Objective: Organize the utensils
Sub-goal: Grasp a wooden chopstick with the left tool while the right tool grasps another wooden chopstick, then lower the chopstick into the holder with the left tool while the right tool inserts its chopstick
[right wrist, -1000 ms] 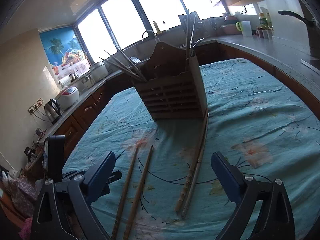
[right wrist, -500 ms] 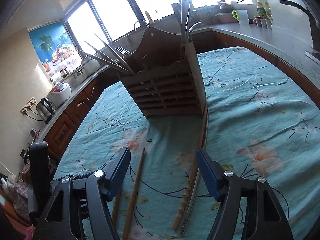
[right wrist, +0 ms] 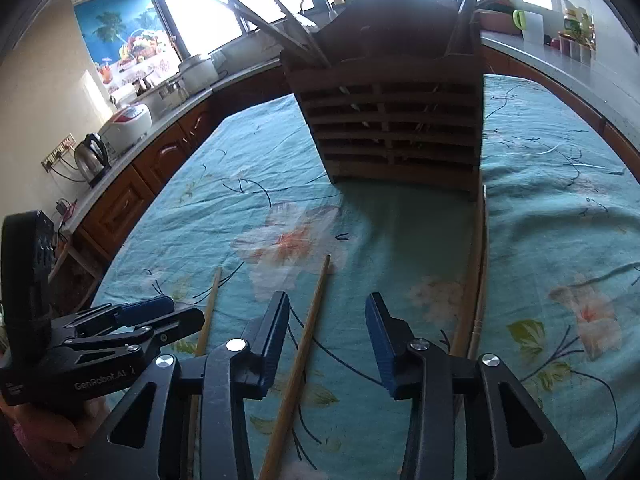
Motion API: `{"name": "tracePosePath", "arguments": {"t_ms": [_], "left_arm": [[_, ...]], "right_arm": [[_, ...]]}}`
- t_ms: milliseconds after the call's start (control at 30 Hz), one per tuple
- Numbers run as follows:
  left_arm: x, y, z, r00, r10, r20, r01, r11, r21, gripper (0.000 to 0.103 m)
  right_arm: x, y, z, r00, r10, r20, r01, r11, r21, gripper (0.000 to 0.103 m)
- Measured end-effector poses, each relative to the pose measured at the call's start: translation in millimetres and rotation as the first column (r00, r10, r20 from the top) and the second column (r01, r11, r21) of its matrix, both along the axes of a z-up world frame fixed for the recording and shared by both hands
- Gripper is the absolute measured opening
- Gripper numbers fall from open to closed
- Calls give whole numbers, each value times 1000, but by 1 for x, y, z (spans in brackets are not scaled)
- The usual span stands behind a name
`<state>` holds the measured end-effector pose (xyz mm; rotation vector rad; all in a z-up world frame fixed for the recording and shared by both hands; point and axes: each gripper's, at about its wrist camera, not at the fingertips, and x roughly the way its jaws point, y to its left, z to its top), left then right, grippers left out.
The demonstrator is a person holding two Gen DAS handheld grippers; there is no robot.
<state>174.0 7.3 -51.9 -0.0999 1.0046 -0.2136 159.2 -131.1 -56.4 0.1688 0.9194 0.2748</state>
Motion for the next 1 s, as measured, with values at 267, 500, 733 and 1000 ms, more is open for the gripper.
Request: {"name": "tracePosePath", "arguments": {"t_ms": [267, 500, 733, 1000], "left_arm": [[14, -15, -2, 999, -27, 29, 25, 997, 69, 14], [15, -15, -2, 999, -41, 35, 39, 998, 58, 7], [4, 1, 16, 998, -25, 55, 28, 998, -60, 5], [-24, 9, 64, 987, -39, 158, 62, 988, -142, 5]], "right_arm": [[19, 30, -12, 999, 48, -19, -50, 983, -177, 29], [14, 25, -12, 999, 52, -8, -52, 985, -164, 7], [-1, -3, 7, 1000, 25, -5, -25, 1000, 11, 5], [-30, -35, 53, 995, -25, 97, 14, 994, 110, 5]]}}
